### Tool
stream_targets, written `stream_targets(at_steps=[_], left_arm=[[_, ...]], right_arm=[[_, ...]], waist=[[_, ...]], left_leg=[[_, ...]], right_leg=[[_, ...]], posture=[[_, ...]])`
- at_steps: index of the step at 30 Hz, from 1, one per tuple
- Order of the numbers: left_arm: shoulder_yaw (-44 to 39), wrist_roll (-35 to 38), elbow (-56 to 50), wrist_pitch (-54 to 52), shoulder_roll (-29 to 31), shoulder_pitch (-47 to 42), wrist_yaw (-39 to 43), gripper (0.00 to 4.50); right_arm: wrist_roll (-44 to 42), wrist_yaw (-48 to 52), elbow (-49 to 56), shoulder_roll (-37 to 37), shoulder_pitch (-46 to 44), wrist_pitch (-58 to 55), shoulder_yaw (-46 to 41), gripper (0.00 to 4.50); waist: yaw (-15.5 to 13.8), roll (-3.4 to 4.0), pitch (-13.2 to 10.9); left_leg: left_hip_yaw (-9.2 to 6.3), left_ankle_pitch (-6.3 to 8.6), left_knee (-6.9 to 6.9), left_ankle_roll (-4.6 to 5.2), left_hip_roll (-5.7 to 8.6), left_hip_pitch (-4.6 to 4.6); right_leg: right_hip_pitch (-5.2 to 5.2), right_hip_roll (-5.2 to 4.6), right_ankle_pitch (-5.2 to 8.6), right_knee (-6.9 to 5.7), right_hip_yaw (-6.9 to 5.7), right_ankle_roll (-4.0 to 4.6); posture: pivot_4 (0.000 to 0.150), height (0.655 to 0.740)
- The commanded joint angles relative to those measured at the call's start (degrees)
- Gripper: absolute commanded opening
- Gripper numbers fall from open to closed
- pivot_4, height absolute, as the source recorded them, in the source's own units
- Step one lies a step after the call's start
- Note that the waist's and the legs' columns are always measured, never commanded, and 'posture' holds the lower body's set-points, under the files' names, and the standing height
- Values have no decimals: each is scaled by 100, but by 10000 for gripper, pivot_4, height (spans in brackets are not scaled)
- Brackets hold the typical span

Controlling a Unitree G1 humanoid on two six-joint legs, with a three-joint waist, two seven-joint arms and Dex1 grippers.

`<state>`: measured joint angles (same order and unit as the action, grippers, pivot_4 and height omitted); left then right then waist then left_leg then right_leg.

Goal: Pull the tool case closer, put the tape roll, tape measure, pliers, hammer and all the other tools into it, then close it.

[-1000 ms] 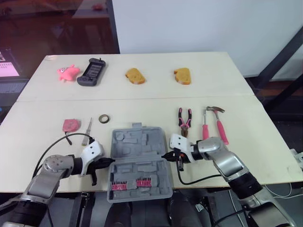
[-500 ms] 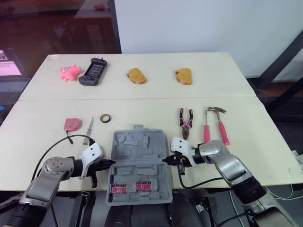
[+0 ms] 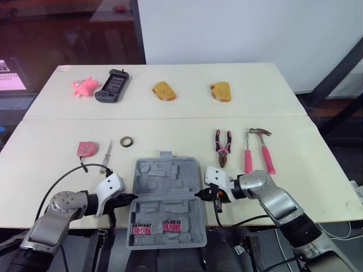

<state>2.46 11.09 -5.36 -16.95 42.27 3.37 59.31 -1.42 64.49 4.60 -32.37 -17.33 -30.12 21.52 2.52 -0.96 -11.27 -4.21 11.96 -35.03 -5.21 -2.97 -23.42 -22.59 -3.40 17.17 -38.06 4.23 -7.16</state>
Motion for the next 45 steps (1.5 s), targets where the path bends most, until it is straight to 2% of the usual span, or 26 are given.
stream_targets(at_steps=[1, 7, 8, 10, 11, 15, 16, 17, 18, 24, 30, 34, 37, 40, 43, 45], left_arm=[[-238, 44, -90, -3, 203, 178, -39, 0], [-1041, 328, 87, 175, 301, 282, -285, 0], [-1241, 418, 114, 217, 321, 325, -273, 2585], [-1604, 581, 201, 298, 385, 438, -195, 8395], [-1756, 630, 262, 386, 431, 495, -131, 13308], [-2640, 970, 551, 675, 624, 816, 161, 34780], [-2891, 1052, 648, 740, 670, 902, 227, 39648], [-3183, 1166, 762, 775, 736, 1014, 351, 44908], [-3388, 1249, 838, 807, 776, 1103, 445, 45000], [-4466, 1575, 1637, 853, 905, 1218, 444, 45000], [-4701, 1770, 1515, 787, 772, 1325, 427, 45000], [-4505, 1961, 1010, 410, 628, 1156, 144, 45000], [-4219, 2029, 484, -153, 684, 1030, -69, 45000], [-3638, 1798, 197, -743, 1002, 636, -379, 45000], [-3109, 1487, 195, -841, 1312, 129, -488, 45000], [-2430, 1086, 428, -700, 1538, -684, -496, 45000]], right_arm=[[-201, -6, 74, -167, 28, 7, -247, 685], [-539, -98, 147, -566, 228, -28, -880, 685], [-703, -53, 230, -654, 297, -107, -1086, 190], [-1030, 79, 457, -863, 463, -216, -1475, 5990], [-1200, 128, 572, -963, 538, -310, -1644, 8855], [-1779, 195, 896, -1223, 830, -599, -2254, 29903], [-1910, 181, 930, -1275, 890, -649, -2441, 33906], [-2031, 196, 929, -1369, 982, -668, -2681, 40082], [-2121, 202, 935, -1440, 1063, -676, -2852, 44772], [-2935, 293, 529, -1788, 1344, -1128, -4085, 44772], [-3373, 328, 559, -1981, 1333, -1448, -4311, 44772], [-3806, 16, 1034, -1937, 937, -2035, -4106, 44772], [-4382, -447, 1546, -1981, 400, -3065, -3924, 44772], [-5067, -783, 2096, -1827, -382, -3459, -3906, 44772], [-5232, -1252, 2417, -1520, -941, -3278, -3818, 44772], [-5627, -1737, 2634, -1326, -1523, -3660, -3593, 44772]], waist=[[6, 0, 0], [-4, -5, -2], [-5, -5, -2], [-16, -5, -2], [-12, -5, -2], [8, -6, -2], [10, -7, -2], [6, -7, -3], [1, -7, -3], [-15, -10, -2], [-2, -10, -2], [-3, -10, -2], [-1, -10, -2], [-7, -8, -3], [-12, -17, 0], [-15, -17, -3]], left_leg=[[0, 0, 0, 0, 0, 0], [0, 0, 0, 0, 0, -2], [0, 0, 0, 0, 0, -3], [0, 0, 1, 0, 0, -3], [1, 0, 1, 0, 0, -4], [2, 0, 3, 0, -1, -4], [2, 1, 3, 0, -2, -3], [3, 1, 5, 0, -2, -3], [4, 1, 4, 0, -2, -4], [11, 1, 2, 0, -1, -5], [18, 2, 6, -1, -2, -5], [22, 2, 5, -1, -2, -5], [22, 1, 4, -1, -2, -5], [22, 1, 6, -1, -2, -7], [19, 2, 7, -1, -2, -11], [20, 2, 7, -1, -2, -12]], right_leg=[[0, 0, 0, 0, 0, 0], [-2, -1, 2, 1, 0, 4], [-3, -2, 2, 2, 0, 4], [-3, -3, 2, 2, -1, 3], [-3, -4, 2, 3, -1, 3], [-5, -3, 10, 5, 0, 17], [-5, -3, 11, 5, 0, 20], [-6, -3, 12, 5, 0, 22], [-8, -4, 13, 5, 0, 23], [-5, -10, 22, 19, 2, 39], [-6, -12, 22, 23, 4, 39], [-7, -13, 21, 23, 8, 38], [-7, -12, 21, 23, 9, 38], [-11, -12, 20, 23, 10, 37], [-12, -9, 20, 23, 10, 36], [-12, -9, 20, 28, 9, 35]], posture=[[1500, 7400], [1500, 7400], [1500, 7400], [1500, 7400], [1500, 7400], [1500, 7400], [1500, 7400], [1500, 7400], [1500, 7400], [1500, 7400], [1500, 7400], [1500, 7400], [1500, 7400], [1500, 7400], [1500, 7400], [1500, 7400]])
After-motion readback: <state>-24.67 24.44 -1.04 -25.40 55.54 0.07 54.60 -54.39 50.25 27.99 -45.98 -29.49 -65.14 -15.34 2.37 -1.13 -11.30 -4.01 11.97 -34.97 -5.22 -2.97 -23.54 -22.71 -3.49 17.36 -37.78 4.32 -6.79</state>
